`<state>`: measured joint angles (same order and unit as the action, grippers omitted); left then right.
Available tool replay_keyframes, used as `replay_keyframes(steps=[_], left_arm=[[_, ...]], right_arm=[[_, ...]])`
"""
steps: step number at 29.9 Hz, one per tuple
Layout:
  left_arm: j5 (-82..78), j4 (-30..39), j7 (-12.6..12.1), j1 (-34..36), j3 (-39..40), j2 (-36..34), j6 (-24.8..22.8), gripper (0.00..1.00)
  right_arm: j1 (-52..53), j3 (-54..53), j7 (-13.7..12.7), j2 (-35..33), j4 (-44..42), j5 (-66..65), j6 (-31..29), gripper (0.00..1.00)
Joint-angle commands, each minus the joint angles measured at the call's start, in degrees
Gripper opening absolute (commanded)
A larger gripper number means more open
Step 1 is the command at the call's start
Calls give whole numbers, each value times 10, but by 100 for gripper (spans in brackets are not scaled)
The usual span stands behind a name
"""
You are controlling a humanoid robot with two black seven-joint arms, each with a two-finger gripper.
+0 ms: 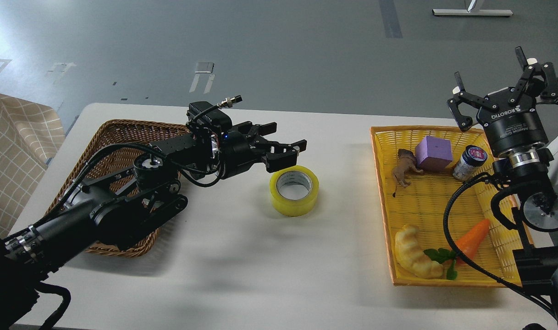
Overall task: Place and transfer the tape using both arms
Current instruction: 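Reach the left gripper toward the tape roll on the table, then grasp the tape roll rim with the left gripper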
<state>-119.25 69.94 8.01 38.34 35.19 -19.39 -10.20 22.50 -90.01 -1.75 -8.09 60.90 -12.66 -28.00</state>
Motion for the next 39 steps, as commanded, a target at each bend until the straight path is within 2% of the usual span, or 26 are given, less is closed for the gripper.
replay_keyframes(steps=[1,2,4,10,16,21,24,31,34,36,39], left_arm=[[-29,-2,-69,14,-58,1,-1,98],[-37,-2,-85,24,-73,1,-1,98],[-39,-2,-91,30,-78,1,-3,98],[-40,-1,-94,52,-83,10,-19,98],[-40,-1,-96,53,-84,37,-59,98],[-38,-15,-97,57,-126,44,-61,97],[-38,-32,-105,57,-127,51,-61,97],[-37,-47,-106,56,-127,51,-62,97],[-36,-53,-108,57,-127,51,-64,92],[-34,-53,-108,57,-127,51,-64,82],[-34,-53,-108,58,-127,51,-66,80]], right_arm=[[0,3,0,-2,-1,0,0,100],[0,3,0,-2,0,0,0,100],[0,3,0,-2,0,0,0,100],[-3,3,0,-2,-1,0,0,100],[-9,3,0,-3,-2,0,0,100],[-11,3,0,-5,-2,0,0,100],[-12,3,0,-4,-2,0,0,100],[-13,3,0,-3,-2,0,0,100],[-13,3,0,-2,-2,0,0,100],[-13,3,0,-2,-2,0,0,100],[-13,3,0,-3,-2,0,0,100]])
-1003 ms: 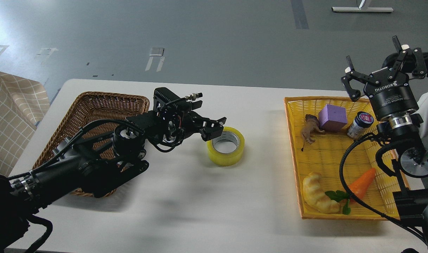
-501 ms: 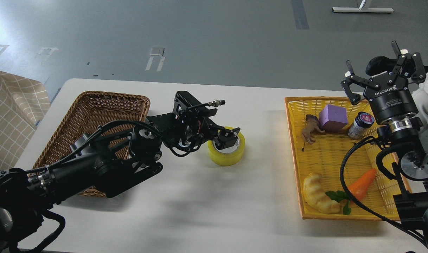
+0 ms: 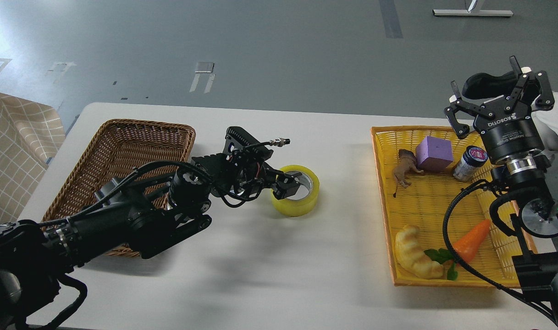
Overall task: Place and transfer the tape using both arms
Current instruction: 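Grasp the tape roll rim with the left gripper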
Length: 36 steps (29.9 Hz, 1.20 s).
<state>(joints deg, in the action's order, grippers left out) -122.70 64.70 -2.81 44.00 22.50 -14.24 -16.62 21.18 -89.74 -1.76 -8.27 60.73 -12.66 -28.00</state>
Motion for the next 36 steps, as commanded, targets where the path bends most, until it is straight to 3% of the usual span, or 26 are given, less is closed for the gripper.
replay_keyframes(steps=[1,19,23,26,27,29,32,36], left_arm=[[1,-3,0,1,0,0,-6,80],[19,-35,2,-6,0,9,-9,76],[54,-35,1,-7,0,9,-16,60],[56,-35,1,-5,-1,9,-17,44],[57,-34,1,-3,0,9,-17,33],[58,-34,1,-4,0,10,-17,25],[58,-34,0,-8,-1,10,-18,24],[56,-34,-8,-10,-17,14,-17,15]], right_arm=[[0,0,0,-1,0,0,0,100],[-3,0,0,-2,-4,-1,0,100],[-3,0,0,-2,-4,-1,0,100],[-3,0,0,-3,-6,-1,0,100],[-3,0,0,-3,-6,-1,0,100],[-3,0,0,-3,-8,-1,0,100],[-3,0,0,-2,-7,-1,0,100],[-3,0,0,-3,-7,-1,0,100]])
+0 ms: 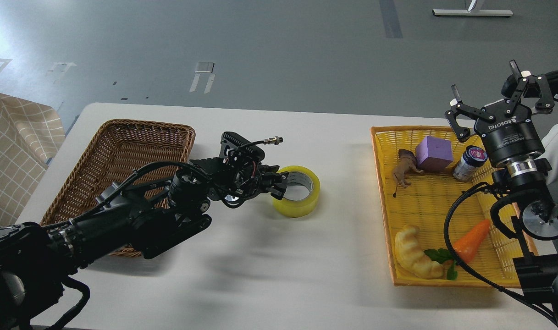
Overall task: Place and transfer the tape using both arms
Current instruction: 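Grasp the tape roll rim with the left gripper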
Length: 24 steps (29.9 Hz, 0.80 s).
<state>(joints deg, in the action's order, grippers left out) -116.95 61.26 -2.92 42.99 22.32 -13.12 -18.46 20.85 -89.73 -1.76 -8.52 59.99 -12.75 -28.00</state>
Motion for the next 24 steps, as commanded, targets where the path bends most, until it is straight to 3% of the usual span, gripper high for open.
replay_keyframes(steps=[1,4,6,7,16,24], left_arm=[[-1,0,-9,0,-19,3,1,15],[-1,0,-13,0,-25,2,3,12],[-2,0,-13,-1,-25,3,3,1],[-3,0,-13,-1,-25,2,3,0],[-2,31,3,37,-18,-11,5,0],[80,80,6,122,-16,-74,7,0]], right_arm=[[1,0,1,0,0,0,0,100],[0,0,0,1,0,0,0,100],[0,0,1,1,0,0,0,100],[0,0,0,2,0,0,0,100],[0,0,0,2,1,0,0,100],[-3,-1,1,-1,1,0,0,100]])
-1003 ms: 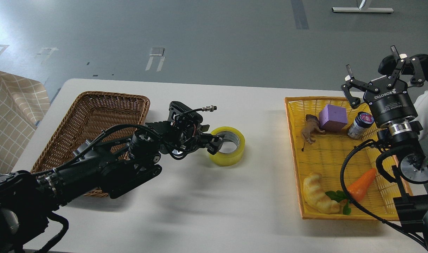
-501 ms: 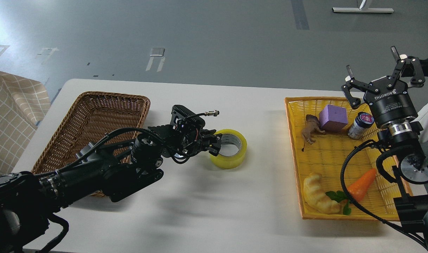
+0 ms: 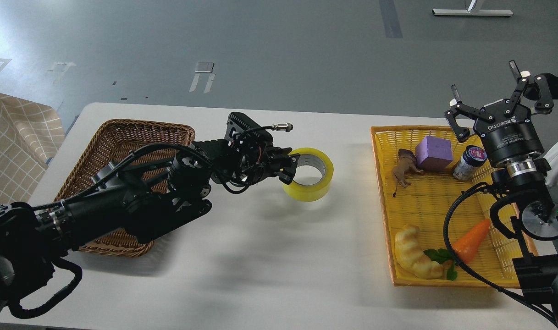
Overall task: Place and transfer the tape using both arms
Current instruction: 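Grasp the tape roll rim with the left gripper, then lift the tape roll and lower it into the wicker basket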
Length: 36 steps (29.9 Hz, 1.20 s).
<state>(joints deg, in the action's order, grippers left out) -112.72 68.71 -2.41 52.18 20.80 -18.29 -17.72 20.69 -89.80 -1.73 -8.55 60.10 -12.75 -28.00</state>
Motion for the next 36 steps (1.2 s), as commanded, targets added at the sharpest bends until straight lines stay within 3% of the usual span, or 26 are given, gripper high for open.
replay_keyframes(steps=[1,5,7,16,22,27,36], left_arm=[[59,5,5,48,-1,-40,0,0],[96,5,28,74,-1,-97,-1,0],[112,5,56,85,-1,-149,-1,0],[129,5,137,74,-4,-325,1,0],[128,5,160,36,-9,-387,29,0],[124,5,169,-14,-9,-409,69,0],[119,4,180,-84,-10,-425,95,0]], right_arm=[[-1,0,0,-1,1,0,0,100],[-2,0,1,-1,2,0,0,100],[-2,0,0,0,1,0,0,100],[-3,0,0,2,0,0,0,100],[-2,0,0,3,-1,0,0,100],[-2,1,0,3,-2,0,0,100],[-2,1,0,3,-2,0,0,100]])
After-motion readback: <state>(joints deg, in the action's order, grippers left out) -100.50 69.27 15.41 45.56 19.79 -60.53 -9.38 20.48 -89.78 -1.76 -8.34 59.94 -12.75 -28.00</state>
